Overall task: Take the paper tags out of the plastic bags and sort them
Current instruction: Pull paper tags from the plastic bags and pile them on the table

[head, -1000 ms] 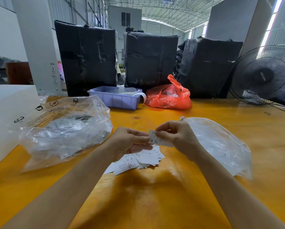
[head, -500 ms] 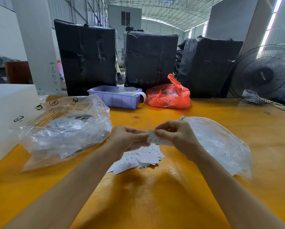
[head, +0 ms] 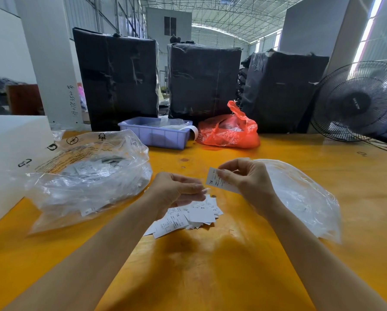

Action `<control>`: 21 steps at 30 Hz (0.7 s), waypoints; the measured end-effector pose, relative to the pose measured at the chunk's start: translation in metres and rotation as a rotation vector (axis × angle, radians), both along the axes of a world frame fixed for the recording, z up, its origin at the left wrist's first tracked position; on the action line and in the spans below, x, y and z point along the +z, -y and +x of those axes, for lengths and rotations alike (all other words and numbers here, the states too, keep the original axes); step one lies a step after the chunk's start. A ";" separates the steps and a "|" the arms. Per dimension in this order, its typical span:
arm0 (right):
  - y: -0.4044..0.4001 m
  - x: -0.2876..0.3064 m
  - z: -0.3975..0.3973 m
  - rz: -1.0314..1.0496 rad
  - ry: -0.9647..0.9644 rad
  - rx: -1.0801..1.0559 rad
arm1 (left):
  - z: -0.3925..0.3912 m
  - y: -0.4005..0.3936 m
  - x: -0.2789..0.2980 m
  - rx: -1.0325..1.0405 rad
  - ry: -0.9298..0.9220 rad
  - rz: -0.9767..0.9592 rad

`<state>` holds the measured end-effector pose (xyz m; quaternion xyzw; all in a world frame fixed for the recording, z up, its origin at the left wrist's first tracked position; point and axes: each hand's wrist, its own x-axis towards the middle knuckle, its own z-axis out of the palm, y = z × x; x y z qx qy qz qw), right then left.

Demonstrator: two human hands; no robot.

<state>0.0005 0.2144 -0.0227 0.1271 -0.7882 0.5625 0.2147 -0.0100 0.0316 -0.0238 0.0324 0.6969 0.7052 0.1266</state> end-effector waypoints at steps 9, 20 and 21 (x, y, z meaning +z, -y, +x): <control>0.002 0.000 0.001 0.034 -0.011 0.014 | -0.001 0.002 0.001 -0.058 0.038 0.048; 0.005 -0.001 0.003 0.104 0.022 0.083 | 0.000 0.001 0.000 -0.044 0.024 0.048; 0.005 -0.002 0.003 0.114 0.027 0.087 | 0.000 0.001 0.000 -0.029 0.021 0.055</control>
